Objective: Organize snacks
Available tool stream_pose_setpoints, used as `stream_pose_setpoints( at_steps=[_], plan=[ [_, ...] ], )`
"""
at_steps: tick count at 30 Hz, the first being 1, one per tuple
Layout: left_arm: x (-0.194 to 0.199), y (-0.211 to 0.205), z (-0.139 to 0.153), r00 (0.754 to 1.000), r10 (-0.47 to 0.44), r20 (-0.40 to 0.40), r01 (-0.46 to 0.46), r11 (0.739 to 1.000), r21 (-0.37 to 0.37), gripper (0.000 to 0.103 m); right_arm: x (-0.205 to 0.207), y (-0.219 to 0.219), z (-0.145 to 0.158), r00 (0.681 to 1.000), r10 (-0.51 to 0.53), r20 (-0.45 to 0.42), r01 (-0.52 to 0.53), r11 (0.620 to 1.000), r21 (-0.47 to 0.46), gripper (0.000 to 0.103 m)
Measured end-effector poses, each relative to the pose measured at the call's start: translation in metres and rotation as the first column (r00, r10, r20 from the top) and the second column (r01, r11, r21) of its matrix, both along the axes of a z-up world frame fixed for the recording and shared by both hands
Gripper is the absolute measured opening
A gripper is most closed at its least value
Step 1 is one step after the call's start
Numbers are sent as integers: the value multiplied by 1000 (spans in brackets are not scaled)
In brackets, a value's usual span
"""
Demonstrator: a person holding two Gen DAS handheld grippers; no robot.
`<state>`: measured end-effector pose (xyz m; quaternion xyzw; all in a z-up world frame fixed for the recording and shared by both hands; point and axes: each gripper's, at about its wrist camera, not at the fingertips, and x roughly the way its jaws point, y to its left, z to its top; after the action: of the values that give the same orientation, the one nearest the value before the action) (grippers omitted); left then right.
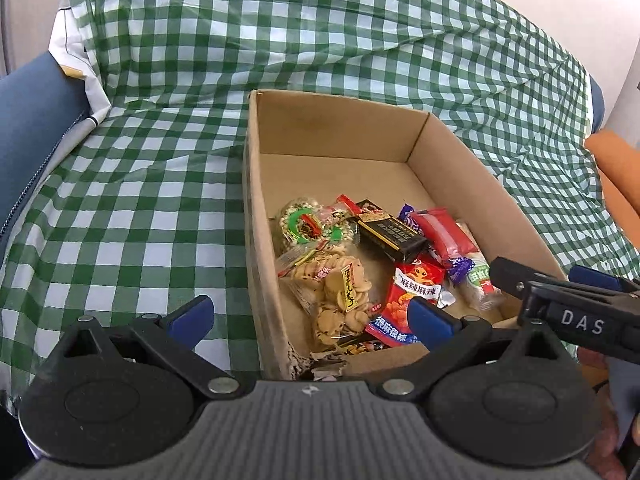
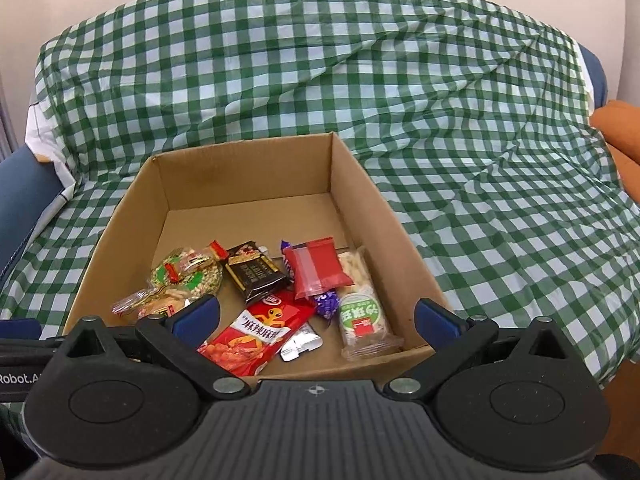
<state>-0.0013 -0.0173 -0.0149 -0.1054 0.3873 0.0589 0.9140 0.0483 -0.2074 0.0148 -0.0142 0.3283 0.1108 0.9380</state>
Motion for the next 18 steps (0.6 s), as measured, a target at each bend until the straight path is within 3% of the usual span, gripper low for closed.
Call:
stream_pose_setpoints(
  at_steps=[18],
  plan=[
    [2, -3, -1, 1000, -16, 4, 16, 1000, -23, 103, 0, 4, 0, 1000, 15, 6, -15, 1000, -12, 102]
  ],
)
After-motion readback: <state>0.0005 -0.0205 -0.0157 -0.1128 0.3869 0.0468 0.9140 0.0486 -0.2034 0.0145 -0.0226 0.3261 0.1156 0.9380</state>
